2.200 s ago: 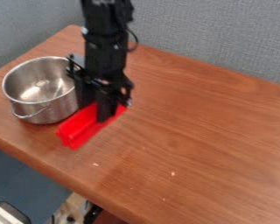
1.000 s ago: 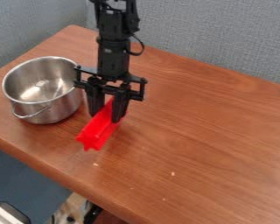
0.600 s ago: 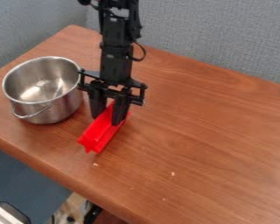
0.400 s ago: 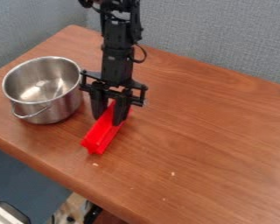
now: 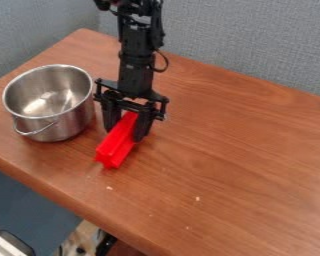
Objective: Move the red object from the metal pot to the table
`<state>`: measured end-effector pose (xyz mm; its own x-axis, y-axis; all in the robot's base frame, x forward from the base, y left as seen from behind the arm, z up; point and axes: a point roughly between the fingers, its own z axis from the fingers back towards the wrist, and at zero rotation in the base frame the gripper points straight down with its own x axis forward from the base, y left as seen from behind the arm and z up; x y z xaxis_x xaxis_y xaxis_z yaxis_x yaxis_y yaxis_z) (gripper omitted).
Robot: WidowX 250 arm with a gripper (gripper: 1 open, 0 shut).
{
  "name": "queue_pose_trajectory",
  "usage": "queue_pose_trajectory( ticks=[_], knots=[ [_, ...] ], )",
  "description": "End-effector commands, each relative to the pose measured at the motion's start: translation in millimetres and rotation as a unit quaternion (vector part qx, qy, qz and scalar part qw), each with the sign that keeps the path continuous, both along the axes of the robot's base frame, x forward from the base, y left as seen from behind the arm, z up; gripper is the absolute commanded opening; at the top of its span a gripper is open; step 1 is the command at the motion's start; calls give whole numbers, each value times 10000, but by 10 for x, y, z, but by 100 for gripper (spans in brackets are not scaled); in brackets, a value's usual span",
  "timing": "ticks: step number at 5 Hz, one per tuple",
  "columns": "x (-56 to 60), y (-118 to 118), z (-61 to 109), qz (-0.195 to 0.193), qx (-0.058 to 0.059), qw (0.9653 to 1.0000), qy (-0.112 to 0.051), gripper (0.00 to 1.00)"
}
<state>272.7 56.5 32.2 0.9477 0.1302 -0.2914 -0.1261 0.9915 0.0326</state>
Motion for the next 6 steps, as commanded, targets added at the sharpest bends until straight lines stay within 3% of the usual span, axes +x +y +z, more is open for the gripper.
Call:
queue_pose_trajectory(
  ticks=[1, 2, 3, 5, 6],
  knots=[
    [-7, 62, 129, 351, 106, 9991, -207, 0],
    [-76, 60, 154, 644, 154, 9976, -200, 100],
    [-79, 54, 143, 601, 176, 9978, -206, 0],
    [58, 197, 401, 811, 295, 9955, -381, 0],
    [9, 196, 707, 1116, 315, 9917, -553, 0]
  ],
)
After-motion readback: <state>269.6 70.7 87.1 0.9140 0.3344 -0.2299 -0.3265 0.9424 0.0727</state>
